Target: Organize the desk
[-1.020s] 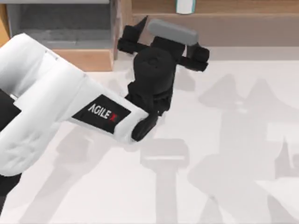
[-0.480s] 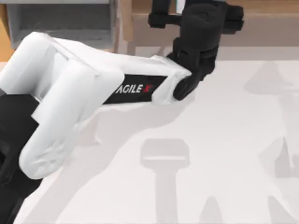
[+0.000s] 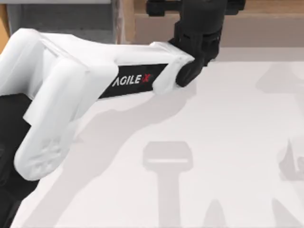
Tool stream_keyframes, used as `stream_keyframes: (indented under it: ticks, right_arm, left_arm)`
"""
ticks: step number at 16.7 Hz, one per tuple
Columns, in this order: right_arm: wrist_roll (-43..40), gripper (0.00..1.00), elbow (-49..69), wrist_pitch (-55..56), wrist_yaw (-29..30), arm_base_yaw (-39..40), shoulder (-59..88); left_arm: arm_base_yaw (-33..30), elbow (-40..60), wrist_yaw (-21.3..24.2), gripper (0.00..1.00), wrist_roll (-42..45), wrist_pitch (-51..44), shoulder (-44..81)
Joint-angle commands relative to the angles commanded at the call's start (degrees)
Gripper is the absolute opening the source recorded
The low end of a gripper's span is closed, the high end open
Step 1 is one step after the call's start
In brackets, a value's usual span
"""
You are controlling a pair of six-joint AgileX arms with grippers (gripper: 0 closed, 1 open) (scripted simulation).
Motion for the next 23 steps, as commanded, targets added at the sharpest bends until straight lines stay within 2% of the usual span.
stream_keyframes:
  ticks: [10, 23]
  right_arm:
    - [0.0, 1.0, 0.0, 0.0, 0.0, 0.0, 0.0]
    - [0.0, 1.0, 0.0, 0.0, 0.0, 0.0, 0.0]
  left_arm:
    - [1.5, 6.3, 1.3, 1.0, -0.2, -2.9, 3.4]
    - [1.5, 6.3, 1.3, 0.02, -0.2, -2.9, 3.4]
